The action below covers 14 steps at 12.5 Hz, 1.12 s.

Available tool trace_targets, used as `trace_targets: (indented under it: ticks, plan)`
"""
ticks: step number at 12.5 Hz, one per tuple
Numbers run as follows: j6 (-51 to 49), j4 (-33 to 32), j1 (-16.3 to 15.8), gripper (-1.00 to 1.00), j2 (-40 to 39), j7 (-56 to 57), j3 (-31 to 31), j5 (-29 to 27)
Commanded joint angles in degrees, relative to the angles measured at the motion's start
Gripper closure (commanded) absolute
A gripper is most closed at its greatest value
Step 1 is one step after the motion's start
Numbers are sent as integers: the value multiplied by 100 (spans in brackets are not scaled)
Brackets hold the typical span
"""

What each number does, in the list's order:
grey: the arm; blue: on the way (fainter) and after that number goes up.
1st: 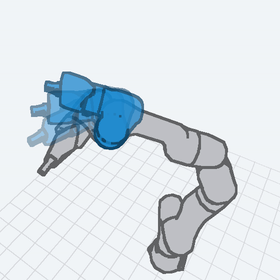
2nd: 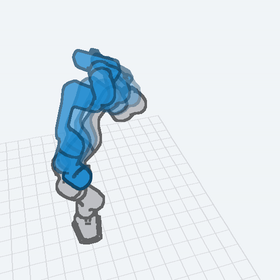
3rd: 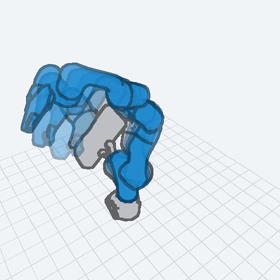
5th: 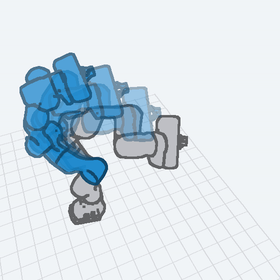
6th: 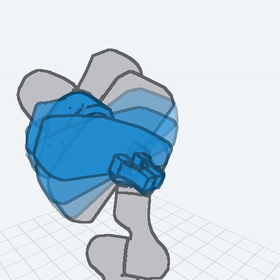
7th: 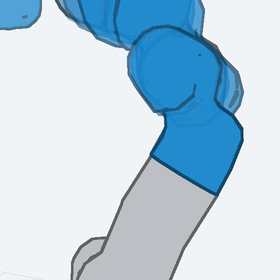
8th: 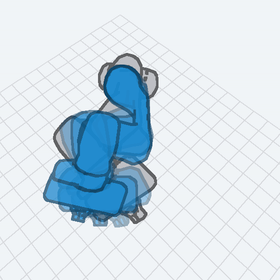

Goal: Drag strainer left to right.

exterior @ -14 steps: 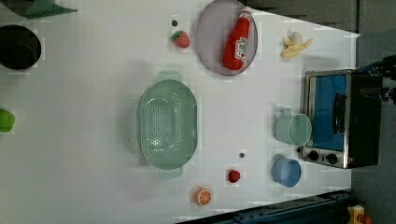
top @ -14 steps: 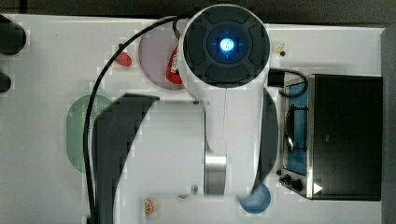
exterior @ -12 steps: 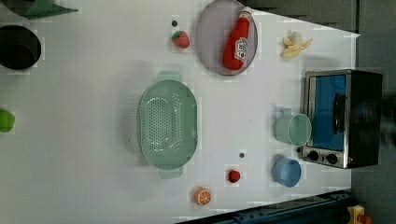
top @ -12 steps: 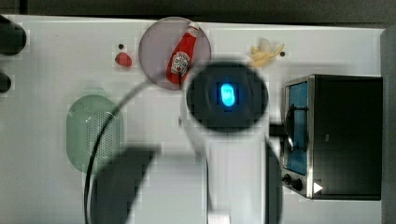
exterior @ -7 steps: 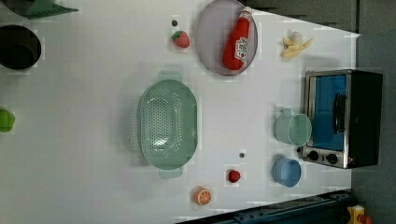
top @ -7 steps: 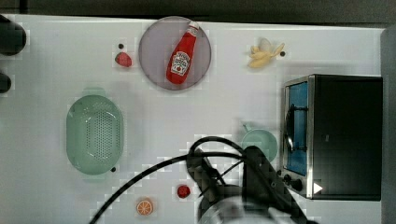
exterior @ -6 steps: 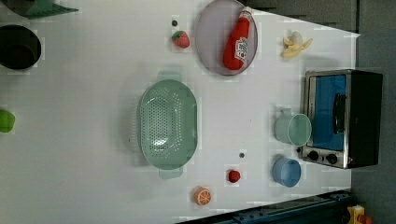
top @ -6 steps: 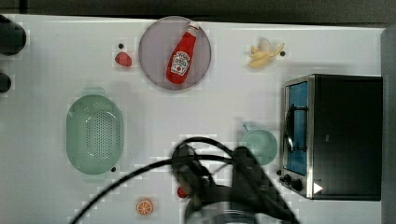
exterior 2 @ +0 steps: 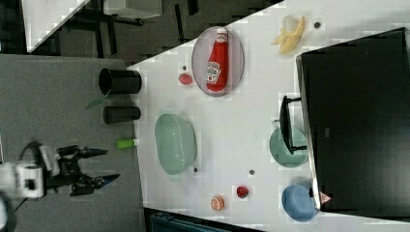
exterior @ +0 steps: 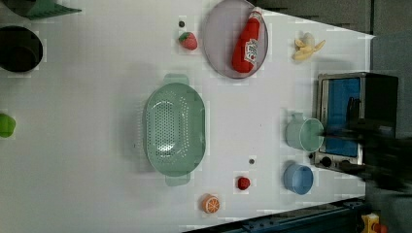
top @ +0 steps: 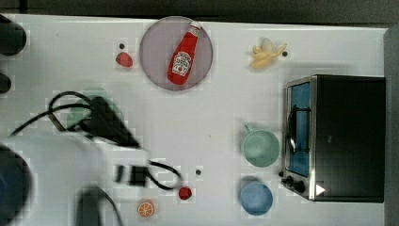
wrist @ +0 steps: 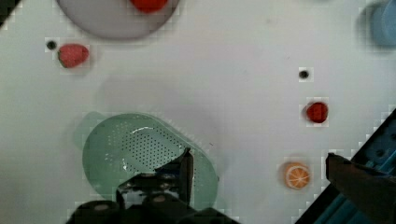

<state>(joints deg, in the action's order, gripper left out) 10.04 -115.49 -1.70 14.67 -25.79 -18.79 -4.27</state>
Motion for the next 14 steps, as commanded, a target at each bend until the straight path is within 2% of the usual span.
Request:
trace_targets:
  ticks: [1, 4, 6, 9, 14]
  plan:
    - [660, -219, -129, -100, -394, -2054, -708, -23]
    - [1647, -267, -134, -100, -1313, -3651, -1337, 65]
    - [2165, -317, -145, -100, -1922, -4476, -1543, 316]
    - [2791, -343, -193, -100, -2822, -5142, -1564, 978]
    - [3968, -342, -315, -100, -3975, -5658, -1363, 1553]
